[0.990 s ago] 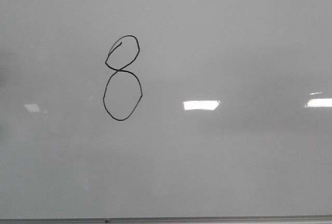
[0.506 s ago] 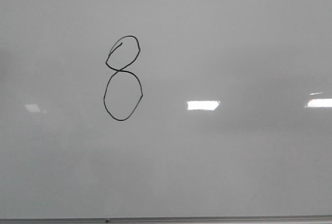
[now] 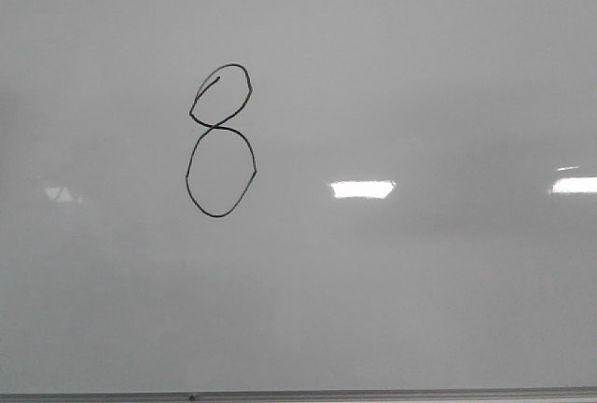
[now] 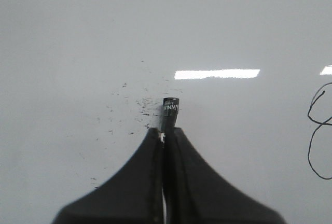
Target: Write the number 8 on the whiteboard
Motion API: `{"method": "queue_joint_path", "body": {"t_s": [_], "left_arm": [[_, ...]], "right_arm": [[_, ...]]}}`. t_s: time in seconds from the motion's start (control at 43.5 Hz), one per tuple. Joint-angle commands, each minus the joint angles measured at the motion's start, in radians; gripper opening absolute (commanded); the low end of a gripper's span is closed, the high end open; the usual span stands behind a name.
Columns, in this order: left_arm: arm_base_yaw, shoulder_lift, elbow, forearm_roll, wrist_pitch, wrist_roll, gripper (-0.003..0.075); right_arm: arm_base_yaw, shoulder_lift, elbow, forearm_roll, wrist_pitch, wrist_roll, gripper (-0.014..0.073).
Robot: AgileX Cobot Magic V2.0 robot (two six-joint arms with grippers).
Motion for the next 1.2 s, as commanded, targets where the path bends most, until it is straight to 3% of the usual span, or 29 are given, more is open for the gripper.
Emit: {"method": "queue_joint_path", "body": {"t_s": [0.0, 0.782, 1.036, 1.174], "left_arm": [[-0.009, 0.007, -0.026, -0.007, -0.079, -0.01, -0.002], [-0.009, 0.007, -0.022, -0.007, -0.084, -0.01, -0.002], [0.039, -0.145, 0.134, -0.036, -0.182, -0.005, -0.0021], [0.048, -0.247, 0.232, -0.122, -0.182, 0.077, -0.002]], "right_arm": [[-0.007, 0.005, -0.027, 0.042, -0.05, -0.005, -0.0069], [-0.007, 0.005, -0.027, 0.042, -0.05, -0.005, -0.0069], [-0.007, 0.005, -0.027, 0.042, -0.05, -0.005, -0.0069], [-0.007, 0.005, -0.027, 0.042, -0.05, -0.005, -0.0069]]}}
